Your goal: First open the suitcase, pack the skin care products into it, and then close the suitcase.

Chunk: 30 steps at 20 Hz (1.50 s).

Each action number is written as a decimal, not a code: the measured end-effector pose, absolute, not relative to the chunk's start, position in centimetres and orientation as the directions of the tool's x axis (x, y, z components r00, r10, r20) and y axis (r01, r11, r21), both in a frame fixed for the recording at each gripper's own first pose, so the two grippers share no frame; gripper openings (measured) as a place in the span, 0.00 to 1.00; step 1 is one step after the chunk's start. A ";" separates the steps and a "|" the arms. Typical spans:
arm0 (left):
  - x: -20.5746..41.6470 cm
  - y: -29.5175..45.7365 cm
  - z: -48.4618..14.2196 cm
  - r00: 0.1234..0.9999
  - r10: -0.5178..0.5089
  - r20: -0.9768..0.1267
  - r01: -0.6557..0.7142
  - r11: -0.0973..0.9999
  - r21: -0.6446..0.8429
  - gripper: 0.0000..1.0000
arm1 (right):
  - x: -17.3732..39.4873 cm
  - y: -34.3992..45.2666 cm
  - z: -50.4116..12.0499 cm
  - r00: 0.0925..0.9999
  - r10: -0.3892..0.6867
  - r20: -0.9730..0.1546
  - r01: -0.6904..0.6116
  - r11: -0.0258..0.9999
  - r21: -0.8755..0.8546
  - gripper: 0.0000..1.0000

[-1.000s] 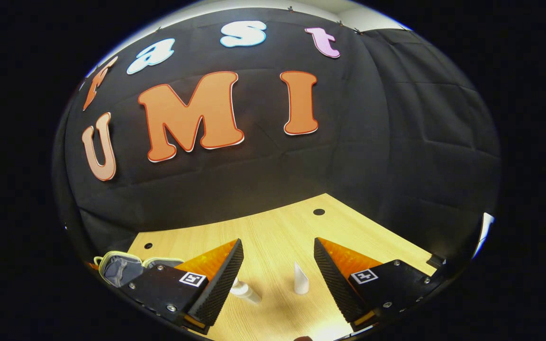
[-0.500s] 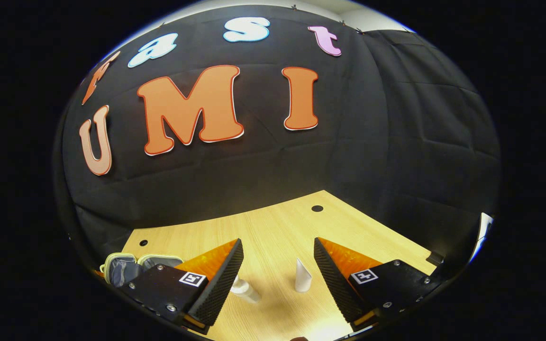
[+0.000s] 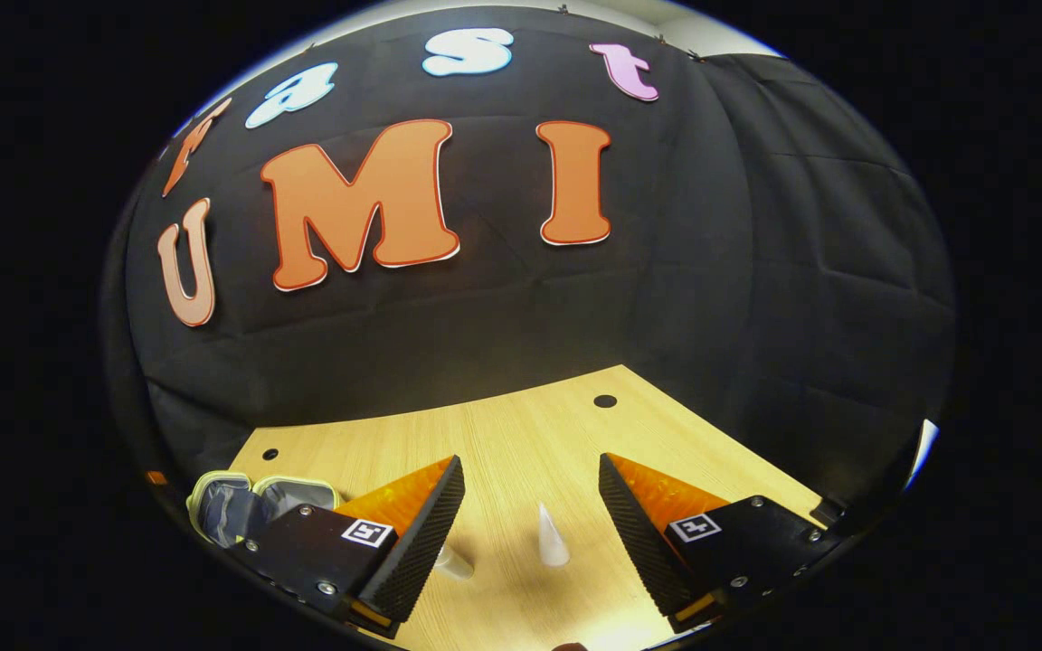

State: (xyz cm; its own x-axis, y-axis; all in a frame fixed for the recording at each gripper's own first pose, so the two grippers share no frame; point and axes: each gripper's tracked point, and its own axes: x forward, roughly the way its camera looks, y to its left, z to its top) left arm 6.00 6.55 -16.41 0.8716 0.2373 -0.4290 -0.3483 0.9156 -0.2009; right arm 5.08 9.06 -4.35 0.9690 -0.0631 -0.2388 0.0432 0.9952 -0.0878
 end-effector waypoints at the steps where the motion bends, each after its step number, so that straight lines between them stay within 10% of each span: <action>1: 6.3 3.8 -13.7 0.902 0.234 -0.362 -0.325 0.920 -0.217 0.98 | 5.2 9.0 -4.4 0.969 -0.046 -0.241 0.024 0.996 -0.092 1.00; 8: 5.4 -17.5 -3.5 0.990 0.102 -0.097 -0.119 0.974 -0.191 0.98 | 5.7 7.0 -6.0 0.961 0.050 -0.273 -0.081 0.991 -0.103 1.00; 20: 3.2 -39.2 -10.0 0.971 0.040 -0.237 -0.013 0.993 0.114 0.99 | 4.2 1.9 -8.9 0.945 0.084 -0.317 -0.141 0.977 -0.161 0.95; 30: 3.3 -49.5 -18.7 0.907 -0.126 -0.402 0.161 0.985 0.056 1.00 | 4.5 -0.2 -10.4 0.936 0.063 -0.347 -0.125 0.979 -0.159 0.95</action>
State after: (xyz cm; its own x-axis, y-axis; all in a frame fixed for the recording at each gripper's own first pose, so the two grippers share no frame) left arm 3.31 -49.55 -18.72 0.9070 -0.1258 -0.4019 0.1612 0.9854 0.0555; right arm 4.50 -0.17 -10.42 0.9357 0.0633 -0.3471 -0.1251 0.9794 -0.1586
